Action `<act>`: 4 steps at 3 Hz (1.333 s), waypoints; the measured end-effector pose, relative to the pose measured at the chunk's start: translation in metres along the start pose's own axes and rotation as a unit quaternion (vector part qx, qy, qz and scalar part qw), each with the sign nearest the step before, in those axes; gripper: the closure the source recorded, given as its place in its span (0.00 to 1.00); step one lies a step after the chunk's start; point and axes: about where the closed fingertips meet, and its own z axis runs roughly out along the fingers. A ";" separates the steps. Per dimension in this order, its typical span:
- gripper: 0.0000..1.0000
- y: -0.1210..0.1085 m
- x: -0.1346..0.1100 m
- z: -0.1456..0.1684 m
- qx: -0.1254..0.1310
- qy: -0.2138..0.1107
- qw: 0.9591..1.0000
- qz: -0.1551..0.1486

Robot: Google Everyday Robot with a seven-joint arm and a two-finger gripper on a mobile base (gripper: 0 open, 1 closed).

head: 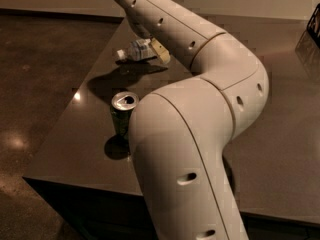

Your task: Move blue plastic bottle near sponge

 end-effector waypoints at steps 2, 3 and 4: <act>0.64 0.001 -0.011 0.000 -0.001 -0.004 1.000 -0.013; 0.88 0.007 -0.013 -0.007 0.003 -0.012 1.000 -0.016; 1.00 0.021 -0.013 -0.025 0.015 -0.026 0.999 -0.012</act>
Offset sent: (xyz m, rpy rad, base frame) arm -0.0160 0.0111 -0.0024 -0.0076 0.0208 0.0327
